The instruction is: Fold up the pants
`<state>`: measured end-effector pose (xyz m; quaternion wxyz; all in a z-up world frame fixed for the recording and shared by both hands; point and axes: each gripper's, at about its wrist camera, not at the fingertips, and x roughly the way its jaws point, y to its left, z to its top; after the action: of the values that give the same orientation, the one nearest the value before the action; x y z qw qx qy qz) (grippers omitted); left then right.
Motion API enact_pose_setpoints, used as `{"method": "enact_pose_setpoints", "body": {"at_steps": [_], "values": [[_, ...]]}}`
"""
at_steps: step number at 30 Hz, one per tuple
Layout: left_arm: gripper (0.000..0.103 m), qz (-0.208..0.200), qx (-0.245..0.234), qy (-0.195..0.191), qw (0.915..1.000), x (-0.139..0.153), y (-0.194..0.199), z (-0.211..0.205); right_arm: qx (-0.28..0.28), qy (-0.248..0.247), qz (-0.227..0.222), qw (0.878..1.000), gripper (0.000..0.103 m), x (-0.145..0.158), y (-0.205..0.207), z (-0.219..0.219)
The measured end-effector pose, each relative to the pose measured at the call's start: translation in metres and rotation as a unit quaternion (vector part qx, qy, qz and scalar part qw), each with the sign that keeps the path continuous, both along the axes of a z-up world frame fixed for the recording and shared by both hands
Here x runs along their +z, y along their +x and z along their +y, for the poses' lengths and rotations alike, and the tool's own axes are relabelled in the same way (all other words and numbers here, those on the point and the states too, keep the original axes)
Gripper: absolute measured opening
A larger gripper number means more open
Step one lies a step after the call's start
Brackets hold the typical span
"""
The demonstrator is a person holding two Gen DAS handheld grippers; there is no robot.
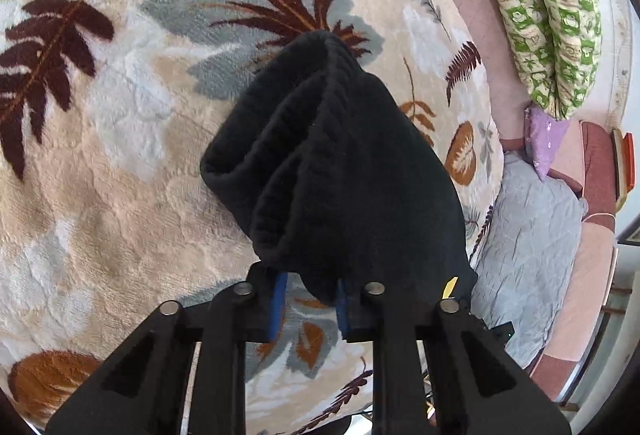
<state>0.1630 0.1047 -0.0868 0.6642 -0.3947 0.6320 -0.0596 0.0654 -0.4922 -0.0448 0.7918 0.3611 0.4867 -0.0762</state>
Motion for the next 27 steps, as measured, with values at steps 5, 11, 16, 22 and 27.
{"method": "enact_pose_setpoints", "body": {"at_steps": [5,11,16,22,27], "values": [[0.009,-0.073,-0.009,0.055,0.9958,0.030,0.001,0.006,0.012,-0.010,-0.053,0.998,0.010,0.027,0.000,-0.002],[0.009,-0.038,-0.041,0.067,0.9962,-0.011,-0.003,0.007,0.011,-0.026,-0.047,0.998,0.010,0.013,0.000,0.001],[0.013,-0.042,-0.043,0.048,0.9971,-0.011,-0.003,0.012,0.000,-0.016,-0.054,0.998,0.010,-0.010,-0.009,-0.002],[0.045,-0.031,-0.014,0.019,0.9992,0.003,-0.025,0.030,-0.009,-0.008,-0.044,0.999,0.044,0.004,-0.018,-0.008],[0.045,-0.046,-0.045,0.028,0.9976,0.026,-0.059,0.000,-0.005,-0.022,-0.075,0.997,0.057,0.039,-0.042,-0.016]]}}
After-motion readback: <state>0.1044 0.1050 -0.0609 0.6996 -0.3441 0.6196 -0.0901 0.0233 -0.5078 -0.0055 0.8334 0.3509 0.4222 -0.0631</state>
